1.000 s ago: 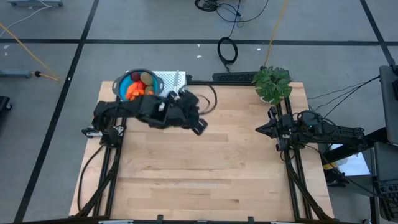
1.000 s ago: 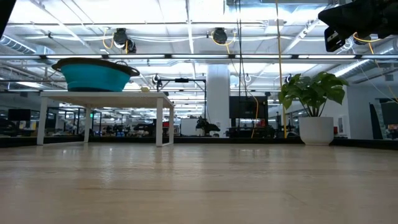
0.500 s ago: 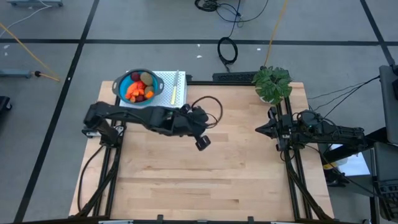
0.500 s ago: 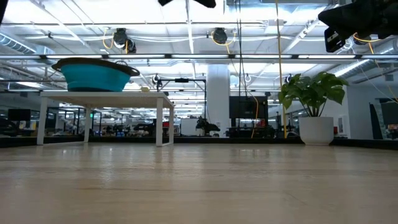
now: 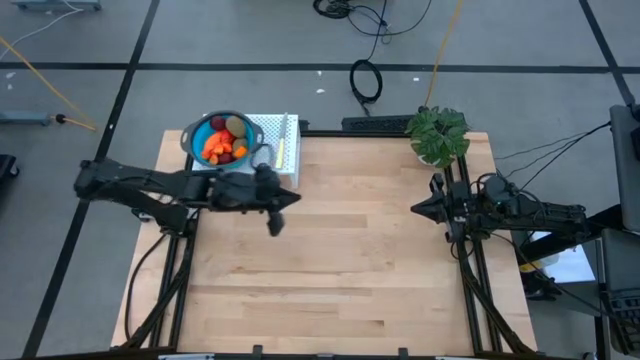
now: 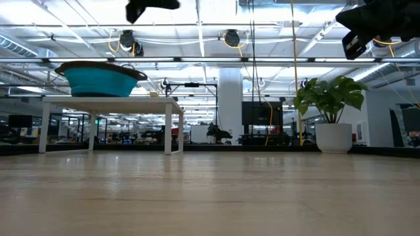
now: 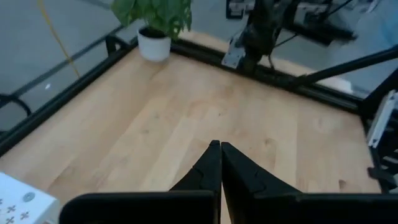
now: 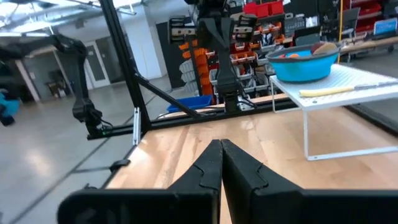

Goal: Pick & Place Fruit
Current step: Return to Home Position

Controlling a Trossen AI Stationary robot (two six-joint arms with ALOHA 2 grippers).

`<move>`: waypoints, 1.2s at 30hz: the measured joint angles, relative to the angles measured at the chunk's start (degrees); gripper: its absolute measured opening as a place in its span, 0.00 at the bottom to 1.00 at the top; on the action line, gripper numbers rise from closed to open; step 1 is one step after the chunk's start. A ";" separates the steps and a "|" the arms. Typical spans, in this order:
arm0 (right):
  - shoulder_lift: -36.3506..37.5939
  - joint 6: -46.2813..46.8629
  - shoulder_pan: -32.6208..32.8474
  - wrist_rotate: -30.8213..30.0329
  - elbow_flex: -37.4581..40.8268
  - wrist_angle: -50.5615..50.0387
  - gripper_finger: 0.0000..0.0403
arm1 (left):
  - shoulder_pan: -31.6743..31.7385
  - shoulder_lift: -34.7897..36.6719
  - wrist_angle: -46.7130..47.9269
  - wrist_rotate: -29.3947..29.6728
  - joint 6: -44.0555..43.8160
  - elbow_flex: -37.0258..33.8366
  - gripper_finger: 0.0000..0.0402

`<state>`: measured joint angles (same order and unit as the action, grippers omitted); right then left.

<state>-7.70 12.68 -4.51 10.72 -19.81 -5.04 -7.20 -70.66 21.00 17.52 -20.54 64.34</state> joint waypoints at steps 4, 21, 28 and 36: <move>0.00 3.01 0.00 -0.01 0.00 0.02 0.00 | -0.79 8.40 -8.76 -0.03 2.01 -10.81 0.00; -0.96 3.22 0.00 -0.15 1.93 3.94 0.00 | -7.95 30.74 -51.19 2.64 8.31 -50.75 0.01; -1.76 8.18 -0.02 1.54 12.56 18.35 0.00 | -9.61 30.50 -60.58 7.73 8.69 -59.08 0.01; 1.58 7.82 -0.04 5.99 13.11 18.48 0.00 | -6.25 37.25 -60.07 3.99 10.88 -63.55 0.01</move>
<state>-6.12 20.50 -4.56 16.71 -6.70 13.44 -13.45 -33.42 -39.07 21.51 -9.67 0.79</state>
